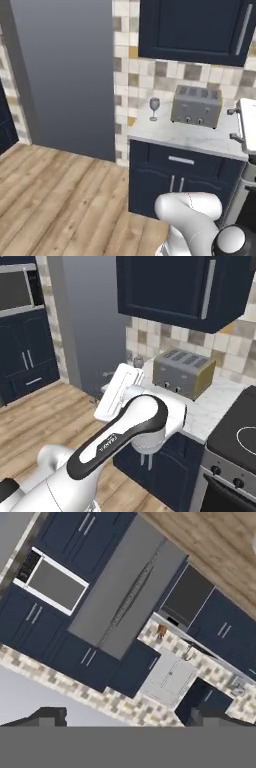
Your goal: Retrieve the wine glasses from the counter and place one next to each plate.
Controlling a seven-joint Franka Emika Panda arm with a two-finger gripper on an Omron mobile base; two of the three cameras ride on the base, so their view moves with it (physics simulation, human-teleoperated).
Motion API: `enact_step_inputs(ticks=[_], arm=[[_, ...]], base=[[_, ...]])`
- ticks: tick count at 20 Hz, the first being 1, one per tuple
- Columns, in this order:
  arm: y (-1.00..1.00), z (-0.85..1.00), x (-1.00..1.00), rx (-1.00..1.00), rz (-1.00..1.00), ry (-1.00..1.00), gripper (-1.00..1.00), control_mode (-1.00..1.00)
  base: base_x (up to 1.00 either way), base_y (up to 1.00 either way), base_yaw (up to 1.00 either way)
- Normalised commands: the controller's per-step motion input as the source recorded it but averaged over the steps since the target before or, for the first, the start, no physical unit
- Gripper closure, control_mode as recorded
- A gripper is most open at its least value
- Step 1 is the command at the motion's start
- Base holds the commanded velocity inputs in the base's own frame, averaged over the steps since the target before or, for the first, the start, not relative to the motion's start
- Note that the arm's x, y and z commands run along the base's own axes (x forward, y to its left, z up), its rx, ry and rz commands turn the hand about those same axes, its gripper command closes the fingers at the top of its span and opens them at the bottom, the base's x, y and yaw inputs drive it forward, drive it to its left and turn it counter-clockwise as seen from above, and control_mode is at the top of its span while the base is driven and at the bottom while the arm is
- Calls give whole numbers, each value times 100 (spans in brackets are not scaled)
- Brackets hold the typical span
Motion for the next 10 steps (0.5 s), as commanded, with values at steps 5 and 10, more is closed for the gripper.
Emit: enact_step_inputs(ticks=[5,10], arm=[[0,0,0,0,0,0,-100,100],[0,0,0,0,0,0,-100,100]], base=[[100,100,-52],[100,89,-64]])
